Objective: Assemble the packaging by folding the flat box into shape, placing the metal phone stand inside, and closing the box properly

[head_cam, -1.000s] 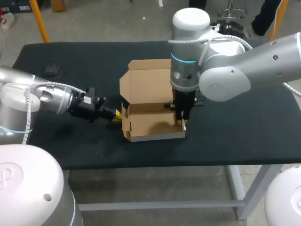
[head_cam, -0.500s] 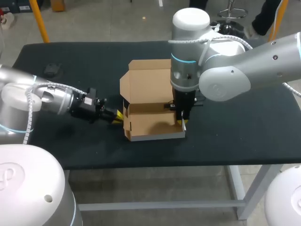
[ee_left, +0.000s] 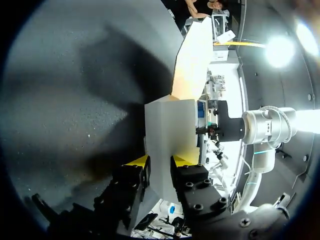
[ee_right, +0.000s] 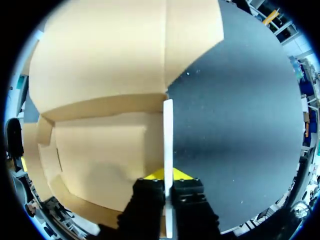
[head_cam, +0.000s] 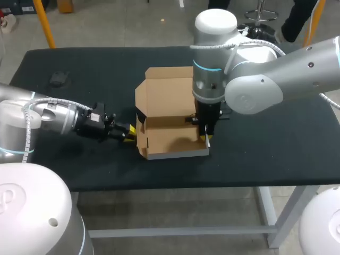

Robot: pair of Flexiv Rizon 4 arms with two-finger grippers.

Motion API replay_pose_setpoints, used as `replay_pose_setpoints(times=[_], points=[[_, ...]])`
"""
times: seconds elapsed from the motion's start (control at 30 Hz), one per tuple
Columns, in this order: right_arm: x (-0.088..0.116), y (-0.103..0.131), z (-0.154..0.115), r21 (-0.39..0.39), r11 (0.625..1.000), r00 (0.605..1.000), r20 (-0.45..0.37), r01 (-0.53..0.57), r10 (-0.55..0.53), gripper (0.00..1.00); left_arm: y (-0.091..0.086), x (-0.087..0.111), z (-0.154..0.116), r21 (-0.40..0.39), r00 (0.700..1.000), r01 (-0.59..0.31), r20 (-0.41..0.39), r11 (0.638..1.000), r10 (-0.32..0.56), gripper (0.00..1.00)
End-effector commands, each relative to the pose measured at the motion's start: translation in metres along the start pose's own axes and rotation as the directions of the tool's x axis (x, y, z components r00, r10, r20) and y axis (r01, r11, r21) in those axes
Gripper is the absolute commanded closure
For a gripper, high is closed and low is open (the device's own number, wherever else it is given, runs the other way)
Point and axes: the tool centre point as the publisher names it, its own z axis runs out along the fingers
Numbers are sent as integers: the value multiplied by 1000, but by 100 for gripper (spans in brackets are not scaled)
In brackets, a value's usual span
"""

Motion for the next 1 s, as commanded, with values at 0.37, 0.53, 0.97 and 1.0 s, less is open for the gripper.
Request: replay_pose_setpoints(times=[0.37, 0.53, 0.97, 1.0], points=[[1, 1, 0, 5, 1000, 1000, 3, 1, -1, 100, -3, 11, 13, -32, 999, -20, -32, 999, 19, 63], [1, 1, 0, 5, 1000, 1000, 3, 1, -1, 100, -5, 14, 16, -24, 1000, -8, -24, 1000, 7, 61], [1, 1, 0, 5, 1000, 1000, 3, 1, -1, 100, -6, 20, 22, -20, 1000, 3, 7, 1000, -3, 58], [1, 1, 0, 5, 1000, 1000, 3, 1, -1, 100, -6, 20, 23, -19, 1000, 4, 11, 1000, -4, 58]])
